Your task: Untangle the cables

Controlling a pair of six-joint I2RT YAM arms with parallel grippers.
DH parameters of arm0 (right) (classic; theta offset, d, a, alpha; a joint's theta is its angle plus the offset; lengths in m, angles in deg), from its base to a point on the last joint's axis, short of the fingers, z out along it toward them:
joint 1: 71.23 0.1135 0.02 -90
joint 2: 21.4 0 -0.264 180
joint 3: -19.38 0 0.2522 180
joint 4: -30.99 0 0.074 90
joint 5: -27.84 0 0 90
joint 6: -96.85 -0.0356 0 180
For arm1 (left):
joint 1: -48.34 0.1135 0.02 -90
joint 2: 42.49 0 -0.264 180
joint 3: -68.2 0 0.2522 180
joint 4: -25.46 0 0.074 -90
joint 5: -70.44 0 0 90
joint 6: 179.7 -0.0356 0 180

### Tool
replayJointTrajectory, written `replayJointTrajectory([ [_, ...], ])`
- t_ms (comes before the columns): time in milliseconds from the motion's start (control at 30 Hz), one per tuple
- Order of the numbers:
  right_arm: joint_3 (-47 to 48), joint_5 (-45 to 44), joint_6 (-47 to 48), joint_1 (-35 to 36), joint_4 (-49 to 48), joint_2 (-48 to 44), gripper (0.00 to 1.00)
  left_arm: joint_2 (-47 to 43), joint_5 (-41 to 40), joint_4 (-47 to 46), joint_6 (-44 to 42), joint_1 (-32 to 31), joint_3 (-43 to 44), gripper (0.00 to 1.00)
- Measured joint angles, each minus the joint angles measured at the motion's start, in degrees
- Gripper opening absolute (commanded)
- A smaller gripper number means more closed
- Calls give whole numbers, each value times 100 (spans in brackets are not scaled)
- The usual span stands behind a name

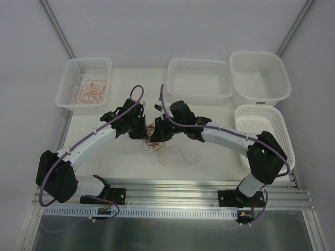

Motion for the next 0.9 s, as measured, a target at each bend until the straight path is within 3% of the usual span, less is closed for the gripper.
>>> replayJointTrajectory([
  [67, 17, -15, 31, 4, 13, -9, 1, 0, -85, -2, 0, 0, -2, 0],
  [300, 28, -363, 372, -79, 608, -428, 1, 57, -260, -26, 55, -55, -122, 15],
  [700, 417, -782, 898, -509, 1893, -2127, 1, 673, -916, -22, 216, -63, -313, 20],
  [900, 509, -1123, 1174, -953, 2551, -2752, 1, 737, -1071, -57, 221, 225, -402, 15],
])
